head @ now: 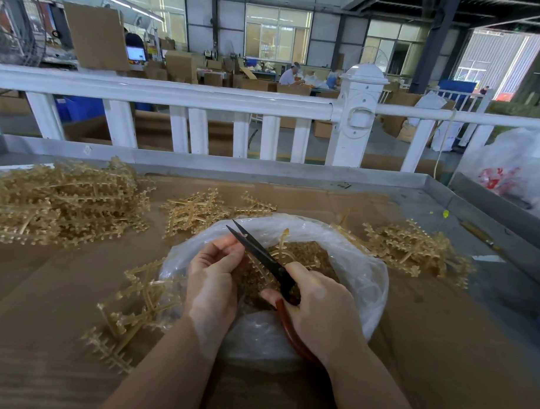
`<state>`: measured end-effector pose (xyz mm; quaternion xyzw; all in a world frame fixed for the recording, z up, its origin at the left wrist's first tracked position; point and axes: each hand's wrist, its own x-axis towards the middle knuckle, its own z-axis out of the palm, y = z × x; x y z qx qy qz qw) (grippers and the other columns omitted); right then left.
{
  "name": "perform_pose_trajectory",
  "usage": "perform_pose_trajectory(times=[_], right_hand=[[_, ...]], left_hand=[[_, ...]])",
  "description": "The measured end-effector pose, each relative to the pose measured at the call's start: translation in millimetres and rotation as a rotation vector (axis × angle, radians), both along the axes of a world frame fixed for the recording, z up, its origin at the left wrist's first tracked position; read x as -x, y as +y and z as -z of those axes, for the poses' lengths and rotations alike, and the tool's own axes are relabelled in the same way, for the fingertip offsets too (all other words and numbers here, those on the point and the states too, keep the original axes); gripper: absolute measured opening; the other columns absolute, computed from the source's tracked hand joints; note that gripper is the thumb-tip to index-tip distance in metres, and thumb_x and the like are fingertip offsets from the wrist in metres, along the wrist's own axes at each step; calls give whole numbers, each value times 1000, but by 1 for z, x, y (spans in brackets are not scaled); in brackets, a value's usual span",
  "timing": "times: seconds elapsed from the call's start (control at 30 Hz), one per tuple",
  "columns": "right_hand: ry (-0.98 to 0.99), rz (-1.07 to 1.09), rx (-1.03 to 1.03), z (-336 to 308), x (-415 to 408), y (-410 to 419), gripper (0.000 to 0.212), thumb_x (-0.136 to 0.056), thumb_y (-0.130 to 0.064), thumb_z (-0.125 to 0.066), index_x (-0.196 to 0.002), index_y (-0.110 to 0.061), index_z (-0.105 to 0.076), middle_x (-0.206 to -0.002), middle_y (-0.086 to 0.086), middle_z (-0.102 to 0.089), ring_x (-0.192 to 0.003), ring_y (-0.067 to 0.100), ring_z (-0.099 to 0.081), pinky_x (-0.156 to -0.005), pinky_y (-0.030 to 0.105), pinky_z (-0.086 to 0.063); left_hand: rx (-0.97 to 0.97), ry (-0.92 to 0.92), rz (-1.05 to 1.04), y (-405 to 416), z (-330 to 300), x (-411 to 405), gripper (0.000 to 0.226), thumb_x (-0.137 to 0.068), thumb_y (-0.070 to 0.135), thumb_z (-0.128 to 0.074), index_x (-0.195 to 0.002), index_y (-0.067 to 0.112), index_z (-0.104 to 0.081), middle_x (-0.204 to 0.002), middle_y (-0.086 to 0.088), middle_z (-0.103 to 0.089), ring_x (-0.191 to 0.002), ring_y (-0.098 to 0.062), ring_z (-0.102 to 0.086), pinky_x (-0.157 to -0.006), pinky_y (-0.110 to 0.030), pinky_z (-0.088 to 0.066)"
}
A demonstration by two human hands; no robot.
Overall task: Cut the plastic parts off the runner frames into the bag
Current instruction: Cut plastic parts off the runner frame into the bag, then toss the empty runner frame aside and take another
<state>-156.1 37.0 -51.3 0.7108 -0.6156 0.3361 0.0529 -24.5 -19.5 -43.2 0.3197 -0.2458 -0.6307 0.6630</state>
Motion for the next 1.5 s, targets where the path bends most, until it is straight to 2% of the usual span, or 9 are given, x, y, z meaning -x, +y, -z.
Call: perform_pose_trajectory(times=[0.17, 0.5, 0.6, 0.77, 0.87, 1.0, 1.17, 1.33, 1.5], right_hand=[[3, -2, -8, 1, 0, -1, 38, -83, -62, -50, -98, -28, -60, -73, -11, -63, -66, 7, -58, -58, 13, -37], [26, -6, 1, 1, 0, -5, 32, -83, -57, -60, -91, -26, -61, -67, -11, -60, -58, 4, -49, -52, 12, -28], [38, 7, 15, 0, -1, -5, 31, -82, -55, -63, -89, -24, -62, -65, -11, -61, -55, 2, -45, -52, 7, -22], [43, -7, 29, 1, 0, -7, 32, -84, -53, -62, -92, -22, -63, -67, -7, -64, -60, 12, -60, -54, 20, -41], [71, 6, 21, 3, -1, -7, 34, -86, -56, -58, -96, -23, -61, -69, -8, -63, -61, 10, -60, -55, 19, -41], [32, 65, 82, 4, 1, -5, 35, -85, -56, -56, -97, -23, -62, -67, -9, -60, -59, 9, -57, -54, 18, -41], [-121, 106, 230, 3, 5, -6, 37, -88, -53, -54, -91, -17, -63, -68, -6, -59, -62, 13, -58, -53, 28, -49], [-218, 123, 326, 4, 6, -8, 41, -89, -55, -49, -89, -17, -63, -68, -7, -59, -64, 11, -58, -54, 27, -49], [-200, 131, 276, 4, 5, -10, 37, -88, -56, -49, -87, -20, -60, -64, -10, -53, -60, 9, -53, -51, 19, -41]], left_hand=[[-1, 8, 18, 1, -1, 1, 23, -88, -13, -49, -82, 7, -60, -75, -7, -67, -69, -14, -69, -71, -25, -58], [-23, 28, 17, -1, 2, 0, 22, -87, -12, -50, -84, 7, -61, -73, -5, -70, -70, -15, -71, -64, -24, -58], [-40, 14, 6, -2, 3, 0, 21, -87, -12, -51, -85, 7, -61, -73, -5, -69, -70, -16, -70, -69, -27, -59], [-45, -8, -9, -1, 2, 2, 20, -86, -11, -53, -87, 7, -62, -75, -6, -65, -72, -18, -67, -75, -29, -57], [-20, -25, -5, 0, 2, 2, 18, -87, -10, -53, -92, 6, -62, -83, -9, -62, -79, -19, -63, -82, -32, -54], [39, -62, 18, 2, 1, 3, 19, -91, -4, -52, -106, 3, -62, -89, -10, -64, -80, -17, -63, -73, -23, -56], [78, -117, -47, 5, -6, 8, 14, -93, 3, -53, -96, 13, -61, -85, -5, -60, -74, -12, -63, -65, -17, -55], [106, -174, -117, 2, -16, -2, 8, -97, 8, -49, -104, 9, -54, -87, -6, -66, -75, -14, -72, -65, -22, -58], [-8, -483, -257, -12, -28, -31, 8, -99, 12, -48, -104, 11, -54, -90, -5, -61, -52, -4, -65, -53, -22, -56]])
